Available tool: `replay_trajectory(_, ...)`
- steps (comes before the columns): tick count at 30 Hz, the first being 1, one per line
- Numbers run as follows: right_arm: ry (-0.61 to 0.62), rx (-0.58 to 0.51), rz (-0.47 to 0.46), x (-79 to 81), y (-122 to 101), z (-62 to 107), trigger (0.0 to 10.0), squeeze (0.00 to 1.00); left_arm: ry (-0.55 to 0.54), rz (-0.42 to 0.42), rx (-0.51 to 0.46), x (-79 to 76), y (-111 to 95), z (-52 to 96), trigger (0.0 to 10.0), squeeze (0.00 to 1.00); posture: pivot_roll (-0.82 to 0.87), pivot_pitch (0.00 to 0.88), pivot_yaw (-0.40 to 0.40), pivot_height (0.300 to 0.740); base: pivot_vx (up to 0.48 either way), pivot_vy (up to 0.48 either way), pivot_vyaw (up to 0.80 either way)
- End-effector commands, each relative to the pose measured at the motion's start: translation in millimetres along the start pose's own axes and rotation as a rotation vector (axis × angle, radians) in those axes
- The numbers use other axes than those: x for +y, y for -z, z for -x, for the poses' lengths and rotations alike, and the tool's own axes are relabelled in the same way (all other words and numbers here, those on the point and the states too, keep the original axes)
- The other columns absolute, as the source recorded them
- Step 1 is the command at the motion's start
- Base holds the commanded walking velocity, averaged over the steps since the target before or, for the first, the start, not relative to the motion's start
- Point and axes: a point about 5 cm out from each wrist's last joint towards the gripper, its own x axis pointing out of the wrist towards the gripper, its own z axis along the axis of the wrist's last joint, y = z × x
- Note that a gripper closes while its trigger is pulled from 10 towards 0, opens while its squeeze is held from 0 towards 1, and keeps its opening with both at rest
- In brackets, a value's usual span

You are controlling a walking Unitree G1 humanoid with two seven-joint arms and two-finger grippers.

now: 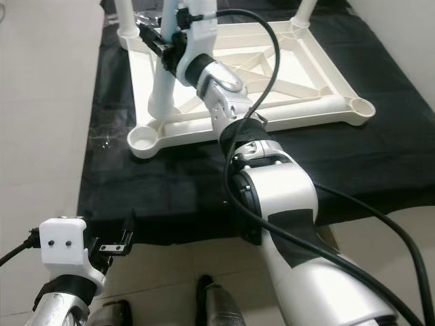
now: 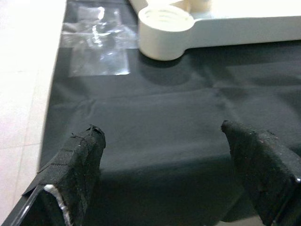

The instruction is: Building children table

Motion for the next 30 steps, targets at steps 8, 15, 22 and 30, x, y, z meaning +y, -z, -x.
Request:
replay_trajectory(8,-0.294,-0.048,-0.022,29.5,-17,-14.4,10.0,0.00,-0.014,-0.006,0.030,-0.2,6,3.0,10.0,0.00,0.05,0.306,-0.110,0.740,0.000,0.000,0.00)
replay_trajectory(15,-0.411,-0.022,0.027,43.9,-11,-17.2,10.0,0.00,-0.008,-0.012,0.024,-2.2,7,0.9,10.0,0.00,0.04,0.289,-0.116,0.740,0.000,0.000,0.00)
replay_trajectory(22,-0.522,0.051,0.106,51.8,1,-14.2,10.0,0.00,-0.006,-0.014,0.023,-2.8,7,1.2,10.0,0.00,0.05,0.272,-0.122,0.740,0.000,0.000,0.00)
replay_trajectory(30,-0.512,0.078,0.135,54.5,7,-14.9,10.0,0.00,-0.008,-0.013,0.020,-4.0,8,1.0,10.0,0.00,0.05,0.265,-0.127,0.740,0.000,0.000,0.00)
